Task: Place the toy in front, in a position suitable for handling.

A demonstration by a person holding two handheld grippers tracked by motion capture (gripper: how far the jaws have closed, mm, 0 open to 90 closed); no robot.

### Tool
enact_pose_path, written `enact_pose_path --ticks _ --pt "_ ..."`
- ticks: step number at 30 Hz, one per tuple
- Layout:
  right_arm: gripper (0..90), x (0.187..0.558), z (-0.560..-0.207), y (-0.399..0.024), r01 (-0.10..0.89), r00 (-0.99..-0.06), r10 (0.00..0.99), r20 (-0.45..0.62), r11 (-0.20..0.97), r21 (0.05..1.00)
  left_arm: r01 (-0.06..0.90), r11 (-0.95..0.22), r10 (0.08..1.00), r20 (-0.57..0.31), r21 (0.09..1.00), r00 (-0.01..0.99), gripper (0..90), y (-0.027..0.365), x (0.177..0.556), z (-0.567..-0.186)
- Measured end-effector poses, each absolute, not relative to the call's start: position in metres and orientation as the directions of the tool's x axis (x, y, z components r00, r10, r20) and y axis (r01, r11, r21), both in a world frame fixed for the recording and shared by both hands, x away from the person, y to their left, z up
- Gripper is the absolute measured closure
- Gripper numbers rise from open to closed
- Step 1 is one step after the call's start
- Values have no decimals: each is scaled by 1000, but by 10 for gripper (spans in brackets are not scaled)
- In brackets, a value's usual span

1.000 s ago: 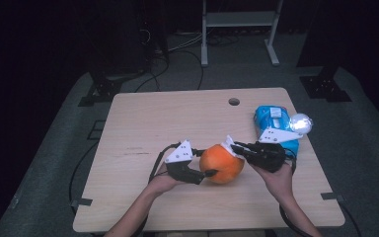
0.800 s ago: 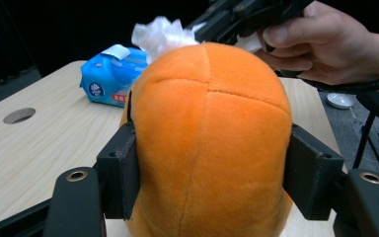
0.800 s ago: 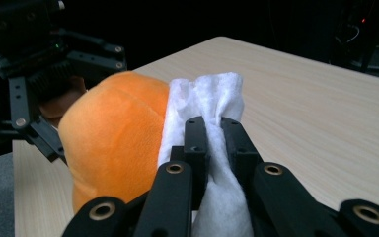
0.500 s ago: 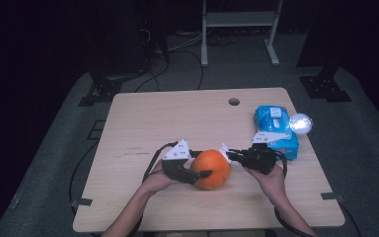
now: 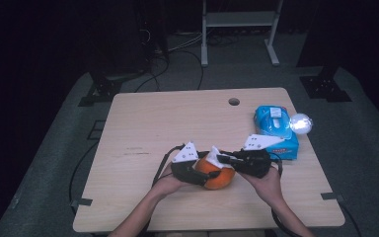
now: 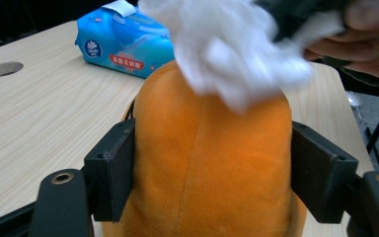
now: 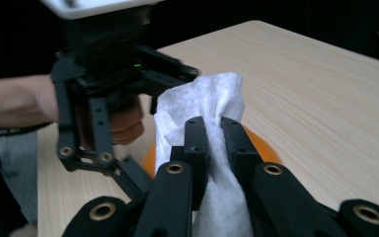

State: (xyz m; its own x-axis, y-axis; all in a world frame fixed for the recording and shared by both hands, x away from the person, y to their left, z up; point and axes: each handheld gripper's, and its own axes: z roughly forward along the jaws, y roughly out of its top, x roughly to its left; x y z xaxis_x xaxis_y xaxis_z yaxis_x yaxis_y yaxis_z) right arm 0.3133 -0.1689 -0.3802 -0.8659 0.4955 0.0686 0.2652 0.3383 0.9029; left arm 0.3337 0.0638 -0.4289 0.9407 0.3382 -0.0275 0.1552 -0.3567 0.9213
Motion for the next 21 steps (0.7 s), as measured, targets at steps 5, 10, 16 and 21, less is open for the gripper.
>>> enact_pose_path --ticks 5,10,16,21 --pt "821 315 -381 -170 252 -844 536 18 365 896 165 -340 329 -47 926 943 215 65 335 -427" --pt "821 318 -383 -177 247 -832 555 6 359 900 174 -345 318 -60 922 946 129 71 340 -428" --pt "821 313 -382 -176 240 -826 563 -2 355 904 163 -368 335 -33 916 942 267 67 337 -430" --pt "820 305 -381 -160 190 -848 527 -60 408 893 167 -375 332 -37 912 943 280 65 334 -432"
